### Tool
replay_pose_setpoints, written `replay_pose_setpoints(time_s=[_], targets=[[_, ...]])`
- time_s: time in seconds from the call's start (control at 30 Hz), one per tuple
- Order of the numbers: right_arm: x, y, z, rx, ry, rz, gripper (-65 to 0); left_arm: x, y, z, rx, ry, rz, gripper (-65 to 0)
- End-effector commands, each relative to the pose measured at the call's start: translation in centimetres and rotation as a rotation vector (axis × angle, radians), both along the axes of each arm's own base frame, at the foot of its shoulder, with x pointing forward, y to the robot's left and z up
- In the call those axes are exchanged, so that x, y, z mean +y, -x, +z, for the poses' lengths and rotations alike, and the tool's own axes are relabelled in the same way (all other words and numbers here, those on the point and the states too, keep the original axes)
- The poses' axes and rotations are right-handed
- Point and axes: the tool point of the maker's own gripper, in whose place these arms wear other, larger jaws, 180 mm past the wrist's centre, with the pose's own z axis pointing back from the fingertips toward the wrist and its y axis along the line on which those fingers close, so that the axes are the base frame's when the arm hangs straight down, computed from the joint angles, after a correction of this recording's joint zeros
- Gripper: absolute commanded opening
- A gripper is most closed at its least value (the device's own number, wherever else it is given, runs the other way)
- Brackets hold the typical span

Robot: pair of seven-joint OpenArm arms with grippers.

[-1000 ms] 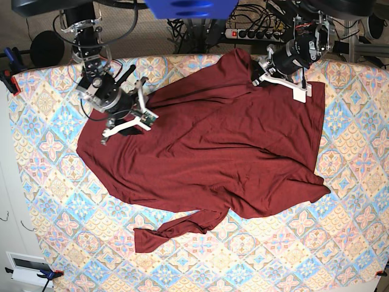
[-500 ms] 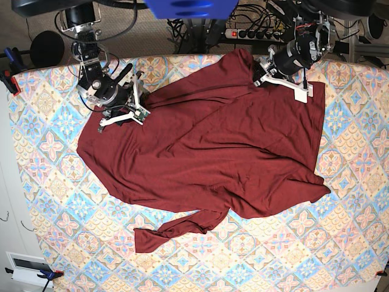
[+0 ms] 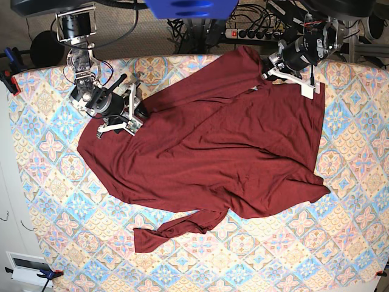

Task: Layout the t-shirt on the table in an organized manner, then fold the t-shirt properly
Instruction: 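Grasp the collar-end fabric with the right gripper beside the left gripper, then pull the collar end apart, grippers moving away from each other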

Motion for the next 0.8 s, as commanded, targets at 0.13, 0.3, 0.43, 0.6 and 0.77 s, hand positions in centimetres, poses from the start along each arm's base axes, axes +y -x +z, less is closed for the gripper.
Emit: replay_pose_setpoints(time_s=[0.13,0.3,0.43,0.6,0.77], targets=[[-8.5,1.9,-2.7,0.116,0.325,-0.094,-44.8,3.2,-0.9,1.7,-0.047,-0.015,0.086,-65.0],[-9.7,2.3,-3.3,0.128,0.402,-0.081,-44.8,4.8,-0.9,2.2,-0.048,-0.04,0.089,-65.0],[-9.7,2.3,-3.3,0.128,0.402,-0.081,-44.8,5.5,-1.1,2.4,-0.059,-0.05,0.106,-65.0],[-9.7,2.4,-3.3,0.131,0.407,-0.082,-44.8,7.2,-1.7,3.4,-0.088,-0.047,0.166,-65.0],[-10.6,1.9,-2.7,0.114,0.406,-0.114,-44.8,9.1,-1.6,5.3,-0.115,0.028,0.264,-65.0]])
